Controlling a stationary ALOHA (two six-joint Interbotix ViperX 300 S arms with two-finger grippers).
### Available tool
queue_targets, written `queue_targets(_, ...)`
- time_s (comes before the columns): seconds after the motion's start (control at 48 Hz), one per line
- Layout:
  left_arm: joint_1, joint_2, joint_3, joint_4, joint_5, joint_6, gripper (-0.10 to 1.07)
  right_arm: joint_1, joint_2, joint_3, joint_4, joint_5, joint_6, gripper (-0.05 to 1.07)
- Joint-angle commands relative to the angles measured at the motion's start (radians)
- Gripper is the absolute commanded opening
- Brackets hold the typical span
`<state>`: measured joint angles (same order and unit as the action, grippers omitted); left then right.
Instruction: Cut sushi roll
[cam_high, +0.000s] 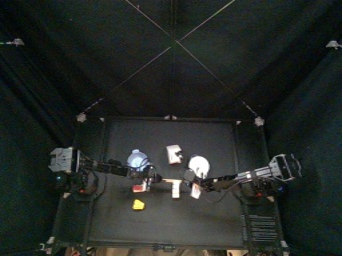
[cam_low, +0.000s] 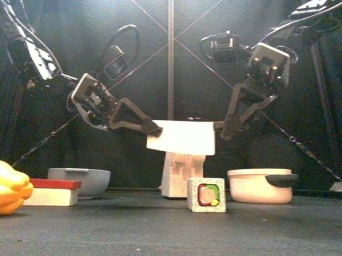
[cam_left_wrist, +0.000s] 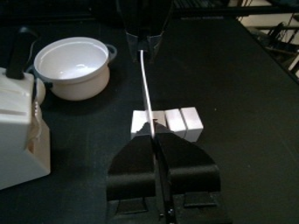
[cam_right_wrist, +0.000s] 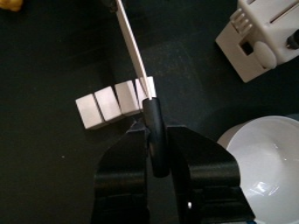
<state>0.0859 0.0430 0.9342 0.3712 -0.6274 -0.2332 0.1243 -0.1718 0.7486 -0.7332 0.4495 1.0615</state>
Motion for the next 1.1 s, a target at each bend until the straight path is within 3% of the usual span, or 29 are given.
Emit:
queue_targets(0.0,-0.015,0.005,0.005,0.009,0.066,0.000,0.22,-0.006,0.005,0.002,0.002,0.031,0.000,0.36)
queue_targets(1.083,-0.020,0.071,-0.049,0.049,0.155,-0.002,0.22,0.032,0.046,0.023,0.054,0.031,0.003,0.36)
